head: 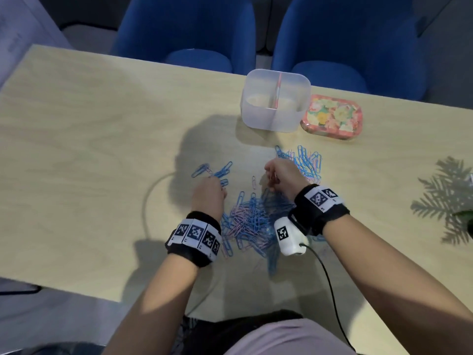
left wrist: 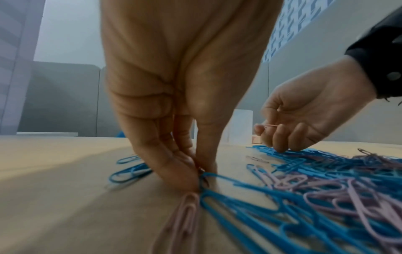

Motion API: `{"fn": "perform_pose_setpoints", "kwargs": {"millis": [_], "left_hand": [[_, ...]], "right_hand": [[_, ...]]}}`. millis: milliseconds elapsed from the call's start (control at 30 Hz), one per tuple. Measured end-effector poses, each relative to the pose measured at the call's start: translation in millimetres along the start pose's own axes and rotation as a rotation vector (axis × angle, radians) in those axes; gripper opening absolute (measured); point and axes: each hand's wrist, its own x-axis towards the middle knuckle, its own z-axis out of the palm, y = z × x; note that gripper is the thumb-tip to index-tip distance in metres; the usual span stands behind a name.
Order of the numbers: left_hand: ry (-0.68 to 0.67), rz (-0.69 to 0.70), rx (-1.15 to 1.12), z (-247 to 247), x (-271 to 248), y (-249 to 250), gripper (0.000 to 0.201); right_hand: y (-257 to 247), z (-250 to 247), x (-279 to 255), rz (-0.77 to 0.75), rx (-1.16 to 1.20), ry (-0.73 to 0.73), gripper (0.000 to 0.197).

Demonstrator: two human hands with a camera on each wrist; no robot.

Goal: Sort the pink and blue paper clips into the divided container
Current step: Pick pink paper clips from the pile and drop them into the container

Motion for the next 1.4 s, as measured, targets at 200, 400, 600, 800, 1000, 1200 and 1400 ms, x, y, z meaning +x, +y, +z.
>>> {"fn": "perform_pose_setpoints", "kwargs": {"millis": [200, 400, 600, 800, 1000, 1200, 1400], "left_hand": [[0.039, -0.06, 0.031, -2, -6, -6, 0.022], [-0.032, -0.066, 0.065, -5, -5, -13, 0.025], [-0.055, 0.093, -0.008, -7, -10, -17, 0.021], [-0.012, -0.009, -0.569, -25, -7, -42, 0.02], [-0.102, -0.446, -1.36, -57, -4, -53, 0.024], [-0.18, -0.062, -0.495, -33, -15, -53, 0.013], [-0.034, 0.092, -0.104, -17, -30, -53, 0.03]], "right_hand": [[13, 14, -3, -0.269, -0.731, 0.035, 0.029], [14, 31, -3, -0.337, -0.996, 0.103, 0.021], [18, 19, -8, -0.404, -0.926, -0.017, 0.011], [6, 12, -14, -0.337, -0.493, -0.128, 0.014], [10, 39, -27, 0.044, 0.079, -0.323, 0.024], [33, 66, -38, -0.42, -0.865, -0.323, 0.023], [18, 48, -28, -0.49, -1.232, -0.239, 0.018]]}}
